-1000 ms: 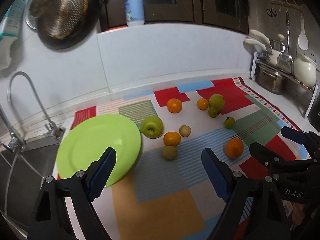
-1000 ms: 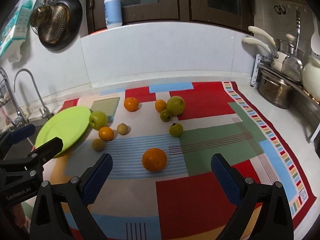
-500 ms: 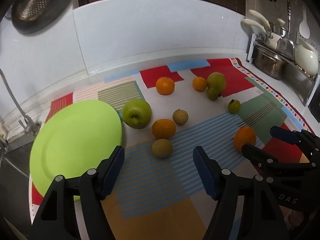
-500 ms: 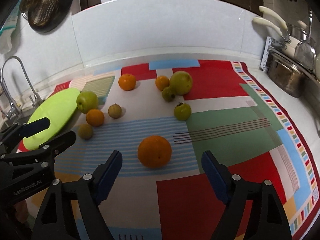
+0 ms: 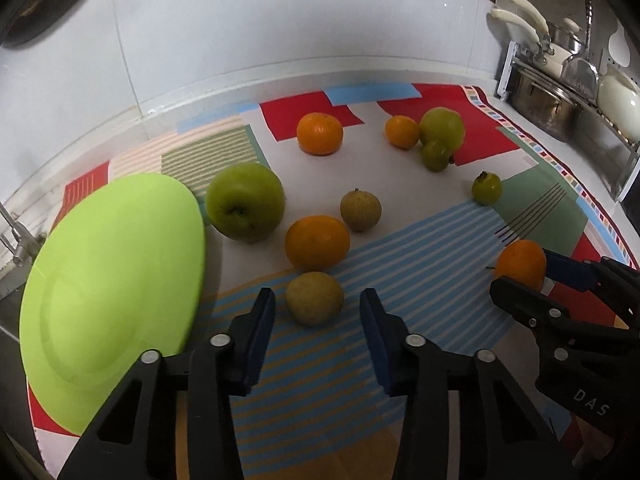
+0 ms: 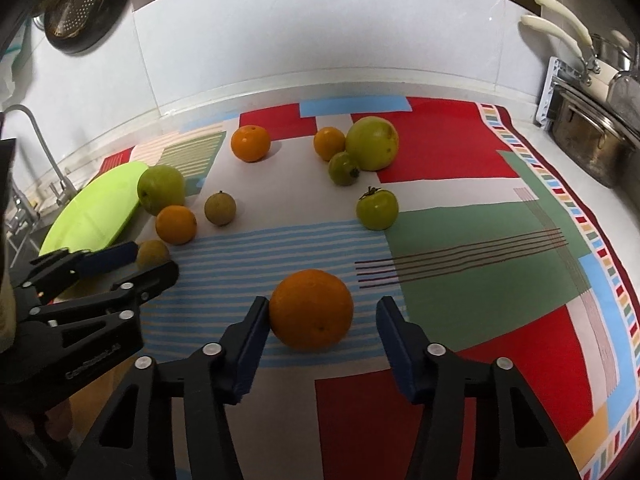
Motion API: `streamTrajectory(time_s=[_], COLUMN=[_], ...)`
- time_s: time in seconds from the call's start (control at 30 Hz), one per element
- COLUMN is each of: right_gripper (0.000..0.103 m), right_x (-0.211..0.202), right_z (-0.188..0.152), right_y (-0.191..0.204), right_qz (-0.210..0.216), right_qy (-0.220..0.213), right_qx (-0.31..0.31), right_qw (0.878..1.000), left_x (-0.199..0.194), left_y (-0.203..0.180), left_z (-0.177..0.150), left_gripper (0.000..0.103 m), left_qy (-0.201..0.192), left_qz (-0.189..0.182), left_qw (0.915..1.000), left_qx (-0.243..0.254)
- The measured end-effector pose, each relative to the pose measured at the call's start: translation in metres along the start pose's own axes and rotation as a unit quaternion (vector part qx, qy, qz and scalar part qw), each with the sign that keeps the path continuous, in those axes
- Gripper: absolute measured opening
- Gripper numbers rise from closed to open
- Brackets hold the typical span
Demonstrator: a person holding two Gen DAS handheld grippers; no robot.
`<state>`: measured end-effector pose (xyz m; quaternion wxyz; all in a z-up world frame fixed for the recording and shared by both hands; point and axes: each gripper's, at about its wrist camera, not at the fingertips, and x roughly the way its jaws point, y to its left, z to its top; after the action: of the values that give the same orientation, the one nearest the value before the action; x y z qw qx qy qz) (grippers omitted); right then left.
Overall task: Organize fruits
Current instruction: 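Grasp the large orange with the right tool while the left tool grasps the small brown kiwi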
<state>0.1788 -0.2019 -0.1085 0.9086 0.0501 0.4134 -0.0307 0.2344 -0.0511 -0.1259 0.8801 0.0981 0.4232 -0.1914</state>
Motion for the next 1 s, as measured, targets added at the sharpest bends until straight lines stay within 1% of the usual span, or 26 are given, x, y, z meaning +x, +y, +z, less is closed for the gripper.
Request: streamTrajectory(time_s=[0.07, 0.13, 0.2, 0.33, 0.53, 0.7, 1.0], right_gripper=[0.049, 0.044, 0.042, 0.042, 0.042, 0.042, 0.042], right_x=[0.001, 0.003, 0.003, 0.002, -0.007, -0.021, -0.059], right_z=[0.000, 0.000, 0.000, 0.001, 0.005, 0.008, 0.015], right_y=[0.001, 0.002, 0.005, 0.005, 0.008, 0.013, 0.035], right_qz=[0.004, 0.006, 0.006, 0.006, 0.015, 0.025, 0.055], right_qy=[0.001, 0.002, 0.001, 0.000, -0.010, -0.024, -0.059], right_qx=[-0.001, -0.006, -0.012, -0.016, -0.021, -0.028, -0.056], right_qw=[1.000, 1.000, 1.000, 1.000, 1.000, 0.999, 0.995], left_x=[0.001, 0.001, 0.002, 0.000, -0.012, -0.032, -0.080], left_y=[0.000, 0.000, 0.001, 0.003, 0.004, 0.007, 0.019], left_z=[-0.001, -0.001, 0.000, 0.000, 0.000, 0.000, -0.008], left_gripper=[0.039, 0.032, 0.030, 0.029, 0.029, 0.029, 0.029], left_qy=[-0.002, -0.004, -0.006, -0.008, -0.015, -0.029, -0.062], left_qz=[0.000, -0.002, 0.000, -0.008, -0.009, -0.004, 0.021], left_qw=[1.0000, 1.0000, 1.0000, 0.9999, 0.9998, 0.9994, 0.9970], left_qx=[0.002, 0.002, 0.002, -0.003, -0.008, -0.020, -0.041])
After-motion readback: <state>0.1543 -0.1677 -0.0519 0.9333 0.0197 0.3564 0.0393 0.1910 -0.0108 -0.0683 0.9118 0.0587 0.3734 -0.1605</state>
